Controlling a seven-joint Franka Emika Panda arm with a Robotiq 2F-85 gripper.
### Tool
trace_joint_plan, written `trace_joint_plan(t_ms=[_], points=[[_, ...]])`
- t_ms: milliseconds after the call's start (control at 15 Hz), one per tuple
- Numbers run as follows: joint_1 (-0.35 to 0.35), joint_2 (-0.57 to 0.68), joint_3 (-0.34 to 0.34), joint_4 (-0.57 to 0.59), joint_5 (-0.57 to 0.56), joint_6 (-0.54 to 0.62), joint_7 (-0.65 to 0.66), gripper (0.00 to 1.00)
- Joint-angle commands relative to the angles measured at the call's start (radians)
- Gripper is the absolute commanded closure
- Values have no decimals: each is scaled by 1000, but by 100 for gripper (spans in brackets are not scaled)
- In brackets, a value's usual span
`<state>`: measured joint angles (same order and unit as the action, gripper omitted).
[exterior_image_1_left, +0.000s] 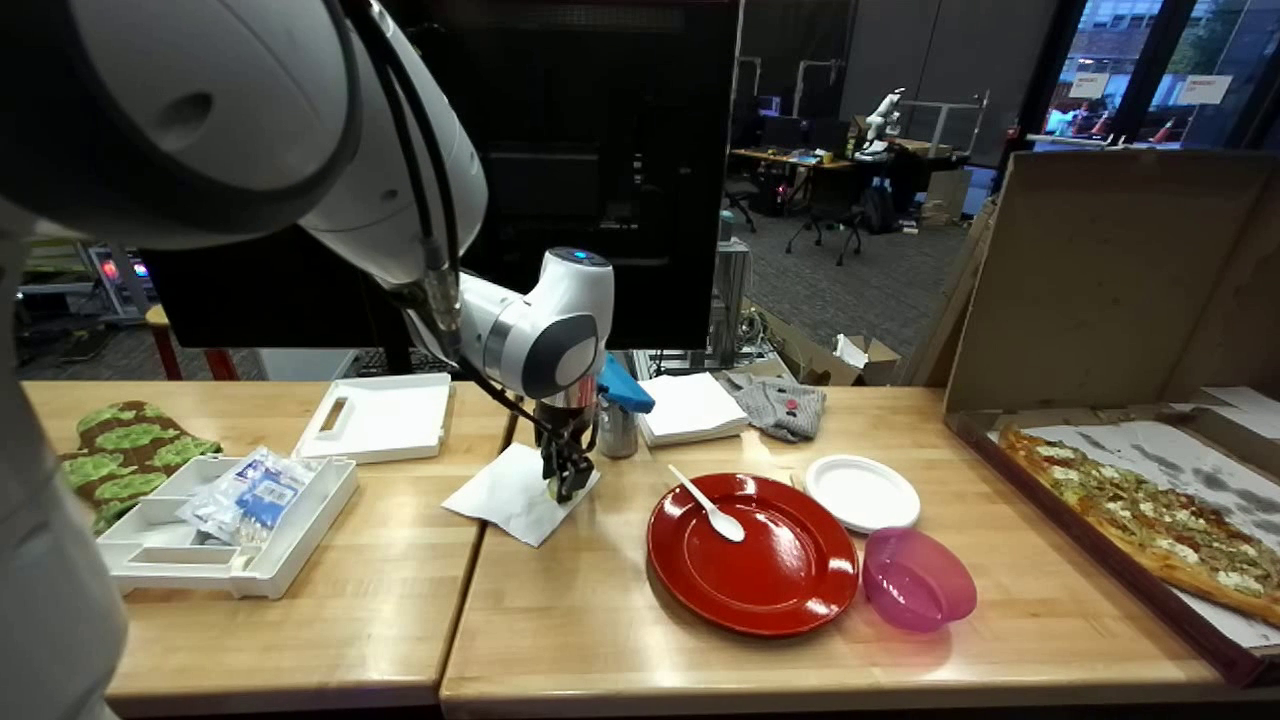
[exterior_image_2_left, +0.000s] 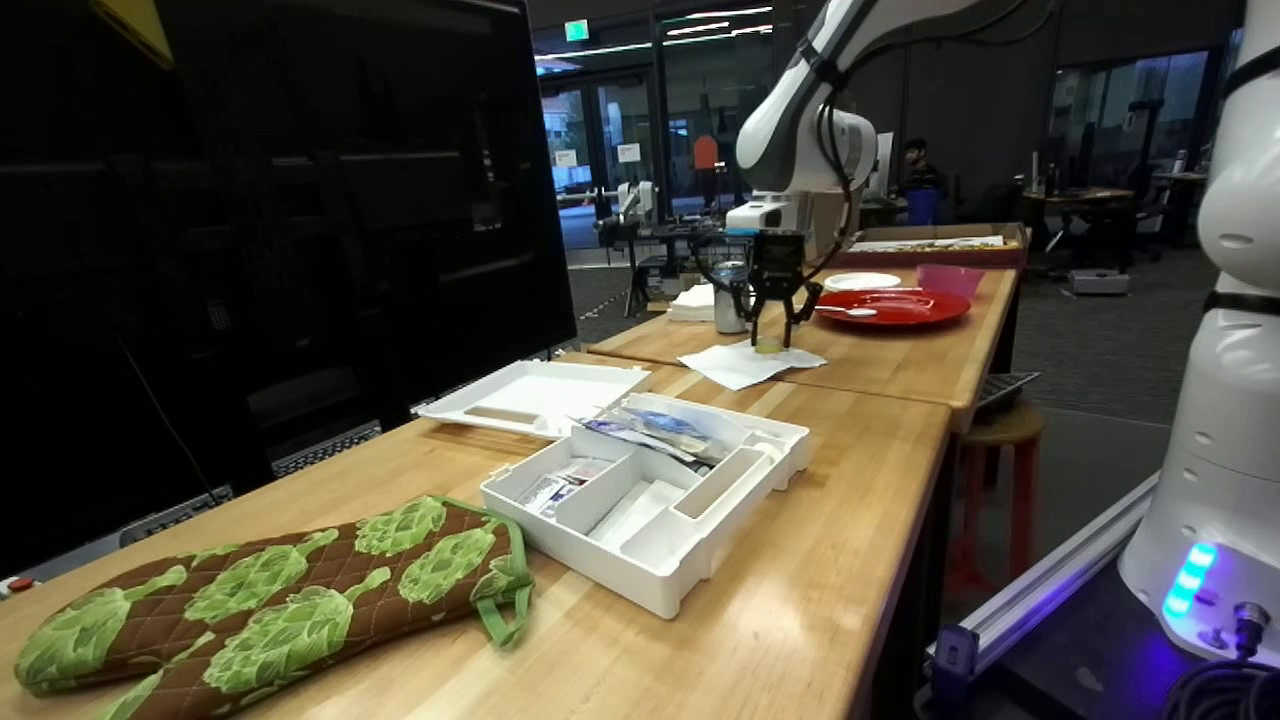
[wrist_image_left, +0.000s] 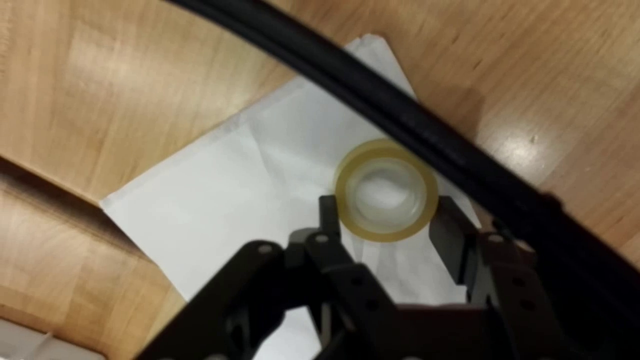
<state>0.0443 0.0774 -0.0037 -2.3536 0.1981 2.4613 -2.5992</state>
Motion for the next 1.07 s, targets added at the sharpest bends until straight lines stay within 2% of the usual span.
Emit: trace_joint_plan(t_ms=[0, 467, 1000], points=[[-19, -12, 23, 0, 6, 3, 2, 77], [-13, -147, 27, -124, -39, 36, 1, 77], [10, -338, -16, -277, -41, 97, -1, 77]])
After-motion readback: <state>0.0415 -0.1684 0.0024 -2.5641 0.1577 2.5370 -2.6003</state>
